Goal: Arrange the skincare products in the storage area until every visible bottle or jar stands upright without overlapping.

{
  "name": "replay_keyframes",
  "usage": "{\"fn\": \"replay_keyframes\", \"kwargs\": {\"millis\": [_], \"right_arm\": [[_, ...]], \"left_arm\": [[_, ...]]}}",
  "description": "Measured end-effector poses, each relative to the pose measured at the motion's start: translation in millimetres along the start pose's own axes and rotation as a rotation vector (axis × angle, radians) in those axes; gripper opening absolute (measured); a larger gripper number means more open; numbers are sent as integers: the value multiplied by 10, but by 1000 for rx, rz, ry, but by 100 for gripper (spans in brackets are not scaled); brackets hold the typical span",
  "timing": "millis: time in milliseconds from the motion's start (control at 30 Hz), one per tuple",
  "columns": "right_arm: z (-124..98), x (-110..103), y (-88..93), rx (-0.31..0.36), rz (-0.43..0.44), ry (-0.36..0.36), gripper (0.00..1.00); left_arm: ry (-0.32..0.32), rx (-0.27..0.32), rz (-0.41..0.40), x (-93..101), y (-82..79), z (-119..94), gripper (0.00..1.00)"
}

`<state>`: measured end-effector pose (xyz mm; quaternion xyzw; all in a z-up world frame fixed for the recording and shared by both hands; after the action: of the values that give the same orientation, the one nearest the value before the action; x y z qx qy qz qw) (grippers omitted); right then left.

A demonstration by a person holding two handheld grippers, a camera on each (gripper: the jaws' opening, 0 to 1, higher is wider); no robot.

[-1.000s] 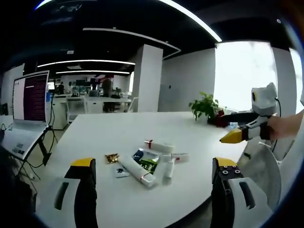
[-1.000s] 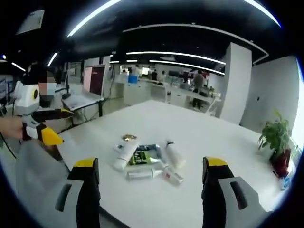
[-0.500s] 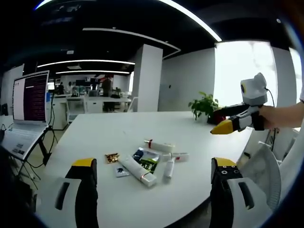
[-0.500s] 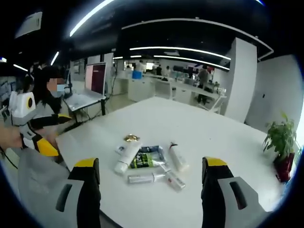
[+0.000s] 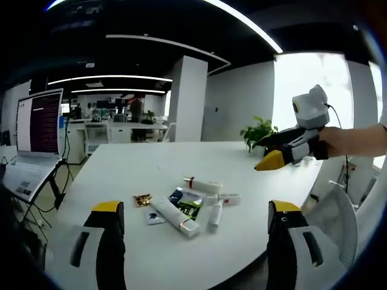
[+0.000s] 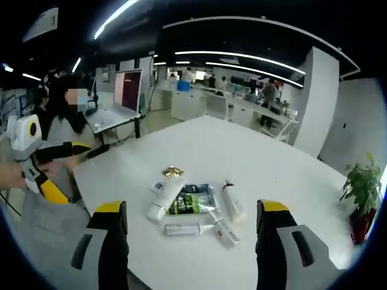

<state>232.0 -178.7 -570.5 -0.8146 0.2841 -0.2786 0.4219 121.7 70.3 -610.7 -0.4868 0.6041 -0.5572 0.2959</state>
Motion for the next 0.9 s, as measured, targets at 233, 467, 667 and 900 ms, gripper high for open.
{"fn": "replay_keyframes", "kwargs": {"millis": [233,467,667,900], "right_arm": [[194,-25,1,-46,0,-50,85],[385,-32,11,-84,18,-93,84],[527,-69,60,-119,38,-119,83],[634,-137,49,-148,23,-137,83]], "left_arm": [[-7,-1,0,-12,2,-1,90],[-8,-12,0,-6,2,5,89],[-11,-13,-6,-25,6,5,89],[-12,-13,-12,-30,8,2,88]]}}
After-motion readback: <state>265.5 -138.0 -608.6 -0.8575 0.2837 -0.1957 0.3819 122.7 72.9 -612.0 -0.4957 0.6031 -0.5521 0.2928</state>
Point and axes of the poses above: the point that each gripper's makers call its tool centre point, and the gripper's own axes: z roughly forward along the fingers, x roughly to its right, y roughly out of its underside, the point moved 9 cm from there along -z, roughly backward along the fingers, and after that the axes turned 4 degrees about -z, right-handed, at the moved point
